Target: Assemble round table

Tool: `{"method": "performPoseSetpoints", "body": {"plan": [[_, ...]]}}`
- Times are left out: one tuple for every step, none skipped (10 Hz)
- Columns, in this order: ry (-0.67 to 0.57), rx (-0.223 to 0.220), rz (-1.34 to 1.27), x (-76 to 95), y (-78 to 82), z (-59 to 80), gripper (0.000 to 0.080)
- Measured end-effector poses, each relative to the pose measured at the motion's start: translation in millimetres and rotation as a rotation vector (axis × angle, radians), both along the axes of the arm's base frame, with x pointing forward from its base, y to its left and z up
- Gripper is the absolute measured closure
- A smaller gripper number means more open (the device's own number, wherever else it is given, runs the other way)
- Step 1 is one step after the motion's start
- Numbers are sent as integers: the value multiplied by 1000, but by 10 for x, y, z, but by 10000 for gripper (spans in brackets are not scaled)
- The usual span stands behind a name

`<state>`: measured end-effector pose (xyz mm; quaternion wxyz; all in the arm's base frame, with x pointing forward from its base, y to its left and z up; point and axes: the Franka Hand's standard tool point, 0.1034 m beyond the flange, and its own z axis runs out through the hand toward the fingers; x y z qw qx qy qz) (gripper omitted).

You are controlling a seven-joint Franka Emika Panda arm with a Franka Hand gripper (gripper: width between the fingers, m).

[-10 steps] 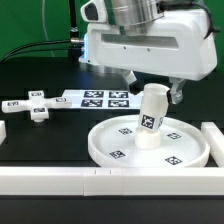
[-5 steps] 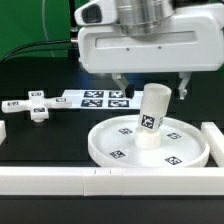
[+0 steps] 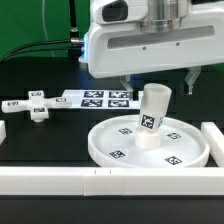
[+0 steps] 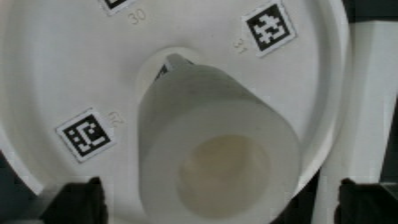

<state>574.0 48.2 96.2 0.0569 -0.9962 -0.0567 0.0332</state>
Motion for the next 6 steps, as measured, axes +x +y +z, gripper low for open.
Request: {"method": "performPoseSetpoints", "body": {"plan": [[-10,6,89,0,-6,-2,150],[-16,11,148,-1,-9,-3,150],[-23,11,206,-1,-12,-6,150],[-42,3,312,-10,-20,-24,150],[-49,5,383,-38,-22,-49,150],[-60,8,458,-52,-24,-70,150]]}}
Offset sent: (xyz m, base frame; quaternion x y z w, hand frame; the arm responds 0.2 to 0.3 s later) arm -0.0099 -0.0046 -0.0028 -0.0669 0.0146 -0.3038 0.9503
